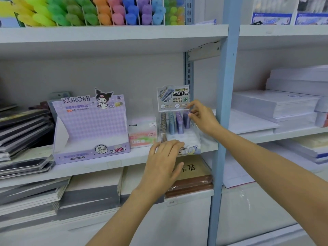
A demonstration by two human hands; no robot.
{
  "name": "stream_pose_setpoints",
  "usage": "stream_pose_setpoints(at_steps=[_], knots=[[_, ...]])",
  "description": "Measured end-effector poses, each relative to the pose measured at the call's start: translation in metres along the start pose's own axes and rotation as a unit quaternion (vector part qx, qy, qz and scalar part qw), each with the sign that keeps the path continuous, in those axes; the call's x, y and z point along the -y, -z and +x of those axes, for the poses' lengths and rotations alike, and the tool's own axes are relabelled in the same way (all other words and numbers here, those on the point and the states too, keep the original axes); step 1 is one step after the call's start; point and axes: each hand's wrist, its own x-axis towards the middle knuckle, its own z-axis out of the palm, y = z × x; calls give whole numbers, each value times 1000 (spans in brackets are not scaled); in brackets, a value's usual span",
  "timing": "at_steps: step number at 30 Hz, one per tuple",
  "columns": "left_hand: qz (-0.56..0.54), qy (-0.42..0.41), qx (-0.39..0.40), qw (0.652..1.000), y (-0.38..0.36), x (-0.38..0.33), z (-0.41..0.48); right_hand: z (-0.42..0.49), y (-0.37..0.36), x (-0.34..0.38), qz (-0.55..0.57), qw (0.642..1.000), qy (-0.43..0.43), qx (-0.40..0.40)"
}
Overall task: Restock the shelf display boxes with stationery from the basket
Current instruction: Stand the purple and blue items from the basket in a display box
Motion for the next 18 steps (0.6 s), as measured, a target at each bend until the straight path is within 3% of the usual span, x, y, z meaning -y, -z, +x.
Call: stream_pose_setpoints(at_steps=[7, 10, 14, 16, 18], knots=[[-2, -4, 0, 1000, -3, 0, -1, -6, -8, -8, -66, 998, 8, 9], [-17, -7, -5, 1000, 1, 0, -3, -24, -5, 2, -37, 998, 45, -34], [4, 14, -129, 992, -4, -1, -27, -77, -6, 37, 57, 976, 181, -107], [0, 50, -182, 982, -19, 4, -57, -114, -19, 50, 108, 970, 212, -45], [-21, 102, -166, 981, -42, 11, -96, -151, -44, 53, 133, 965, 219, 63]])
